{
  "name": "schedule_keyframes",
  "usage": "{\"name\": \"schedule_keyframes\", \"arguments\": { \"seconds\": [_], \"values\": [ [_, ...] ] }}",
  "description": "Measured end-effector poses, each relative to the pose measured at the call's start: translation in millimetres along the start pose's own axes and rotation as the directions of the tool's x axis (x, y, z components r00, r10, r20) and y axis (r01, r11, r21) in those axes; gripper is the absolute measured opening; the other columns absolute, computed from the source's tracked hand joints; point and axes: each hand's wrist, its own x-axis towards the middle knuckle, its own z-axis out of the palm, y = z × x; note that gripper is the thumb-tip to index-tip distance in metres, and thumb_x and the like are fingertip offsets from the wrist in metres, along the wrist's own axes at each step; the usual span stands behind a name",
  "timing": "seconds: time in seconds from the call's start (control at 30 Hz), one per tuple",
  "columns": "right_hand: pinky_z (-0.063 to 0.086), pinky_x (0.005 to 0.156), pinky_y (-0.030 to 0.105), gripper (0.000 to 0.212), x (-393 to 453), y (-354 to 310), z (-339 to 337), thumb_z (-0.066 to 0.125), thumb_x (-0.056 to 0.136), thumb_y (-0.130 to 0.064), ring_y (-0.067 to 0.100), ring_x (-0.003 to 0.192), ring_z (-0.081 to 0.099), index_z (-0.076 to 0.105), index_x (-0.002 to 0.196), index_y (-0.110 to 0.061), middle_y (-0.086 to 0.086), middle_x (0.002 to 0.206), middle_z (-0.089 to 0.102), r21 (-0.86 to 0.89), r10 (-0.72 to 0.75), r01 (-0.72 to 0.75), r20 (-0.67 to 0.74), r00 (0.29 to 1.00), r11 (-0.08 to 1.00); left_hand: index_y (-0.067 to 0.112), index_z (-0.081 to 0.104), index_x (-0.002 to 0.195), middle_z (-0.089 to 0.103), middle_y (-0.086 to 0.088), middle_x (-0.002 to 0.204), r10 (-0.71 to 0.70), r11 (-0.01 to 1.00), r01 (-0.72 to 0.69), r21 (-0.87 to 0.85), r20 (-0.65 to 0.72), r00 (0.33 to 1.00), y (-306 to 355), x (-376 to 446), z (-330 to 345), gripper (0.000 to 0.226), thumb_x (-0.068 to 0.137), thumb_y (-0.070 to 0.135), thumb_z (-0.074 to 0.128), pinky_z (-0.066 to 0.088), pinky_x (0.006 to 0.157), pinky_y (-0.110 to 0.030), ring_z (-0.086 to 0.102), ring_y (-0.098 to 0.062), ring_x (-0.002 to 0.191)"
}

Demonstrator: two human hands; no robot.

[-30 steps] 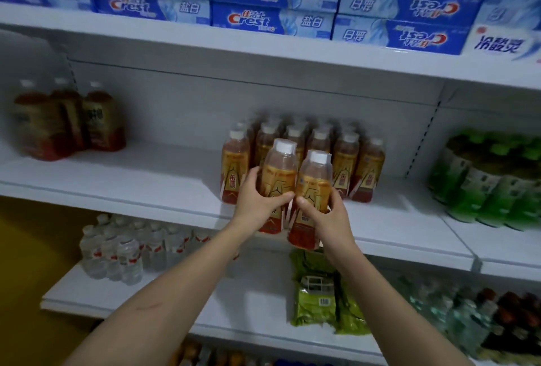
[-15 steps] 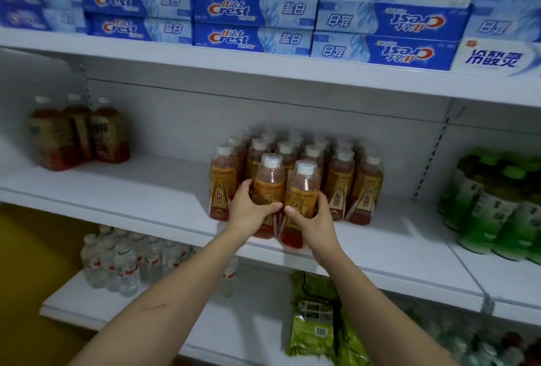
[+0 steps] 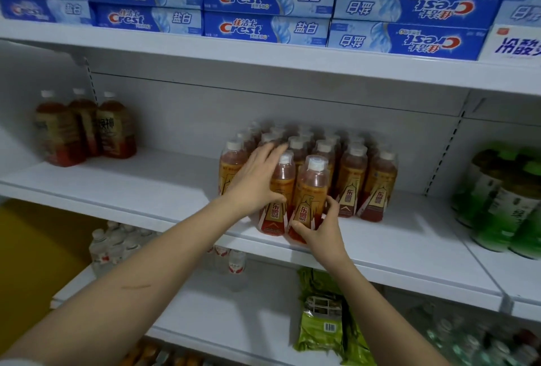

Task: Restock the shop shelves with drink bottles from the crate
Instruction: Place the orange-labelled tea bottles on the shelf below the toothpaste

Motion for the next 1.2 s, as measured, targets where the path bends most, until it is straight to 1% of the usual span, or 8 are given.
{"name": "schedule_keyframes", "arguments": {
  "seconds": [0.1,0.17,0.27,0.37,0.63,0.93,1.1,1.2],
  "values": [
    [0.051,0.104,0.045,0.087,0.4,0.5,5.2,0.079,0.083,-0.015,0.016,0.123,0.058,0.022,0.148,-0.026,0.000,0.139,0.054,-0.023,0.007,-0.008,-0.044,0.999,1.000,0.023,0.013,0.159,0.016,-0.002,0.165,0.094,0.977,-0.103,0.184,0.057,0.994,-4.4,6.8,-3.6,0.113,0.073,0.029,0.087,0.013,0.121,-0.034,0.012,-0.022,0.153],
    [0.051,0.103,0.041,0.084,1.9,-3.2,7.0,0.079,0.083,-0.016,0.014,0.120,0.059,0.024,0.146,-0.025,-0.004,0.135,0.056,-0.058,0.003,-0.005,-0.045,0.999,0.998,0.020,0.016,0.158,0.021,-0.004,0.164,0.117,0.964,-0.128,0.233,0.060,0.991,-7.2,8.3,-3.5,0.112,0.072,0.028,0.087,0.012,0.120,-0.032,0.017,-0.022,0.152],
    [0.050,0.099,0.035,0.081,6.6,-8.3,8.5,0.081,0.082,-0.019,0.011,0.114,0.058,0.028,0.144,-0.022,-0.007,0.129,0.056,-0.143,-0.011,0.006,-0.035,0.999,0.990,0.014,0.023,0.155,0.034,-0.007,0.157,0.164,0.926,-0.168,0.337,0.042,0.986,-9.9,12.6,-7.0,0.108,0.070,0.028,0.088,0.017,0.121,-0.031,0.029,-0.023,0.146],
    [0.050,0.099,0.038,0.079,13.1,-11.5,15.8,0.082,0.081,-0.021,0.019,0.116,0.061,0.032,0.142,-0.019,-0.001,0.131,0.060,-0.198,-0.013,0.004,-0.043,0.999,0.980,0.010,0.029,0.151,0.043,-0.009,0.148,0.194,0.877,-0.199,0.437,0.056,0.979,-12.4,18.0,-11.9,0.105,0.068,0.025,0.090,0.023,0.119,-0.034,0.039,-0.025,0.138],
    [0.048,0.104,0.045,0.072,23.6,-12.5,32.0,0.080,0.083,-0.023,0.024,0.123,0.057,0.036,0.140,-0.018,0.003,0.135,0.058,-0.239,0.006,-0.014,-0.033,0.999,0.971,0.010,0.035,0.145,0.049,-0.010,0.142,0.173,0.848,-0.170,0.503,0.041,0.984,-22.9,23.1,-13.7,0.096,0.067,0.025,0.091,0.035,0.111,-0.035,0.046,-0.027,0.131],
    [0.048,0.102,0.048,0.060,32.1,-18.3,42.1,0.070,0.091,-0.032,0.035,0.122,0.057,0.035,0.135,-0.011,0.013,0.134,0.058,-0.352,0.104,-0.102,-0.013,0.994,0.930,0.013,0.032,0.149,0.040,-0.011,0.153,0.116,0.882,-0.104,0.459,0.001,0.993,-30.6,28.4,-7.7,0.100,0.067,0.023,0.090,0.027,0.118,-0.038,0.036,-0.028,0.143],
    [0.049,0.100,0.043,0.056,17.2,-4.4,44.6,0.069,0.091,-0.023,0.030,0.121,0.058,0.040,0.137,-0.010,0.009,0.134,0.059,-0.380,0.095,-0.089,-0.005,0.995,0.921,0.015,0.009,0.159,0.009,-0.011,0.166,0.076,0.939,-0.039,0.343,-0.096,0.992,-27.7,12.0,7.5,0.105,0.079,0.005,0.078,0.004,0.119,-0.030,0.009,-0.027,0.154],
    [0.047,0.096,0.030,0.048,0.0,-1.0,43.7,0.060,0.096,-0.014,0.017,0.116,0.059,0.043,0.140,-0.012,0.000,0.129,0.060,-0.283,0.006,-0.032,-0.091,0.996,0.959,0.014,0.000,0.160,-0.003,-0.007,0.168,0.012,0.988,0.018,0.156,-0.192,0.981,-23.0,-23.2,36.3,0.092,0.092,0.013,0.062,-0.003,0.121,-0.030,-0.005,-0.019,0.154]
  ]
}}
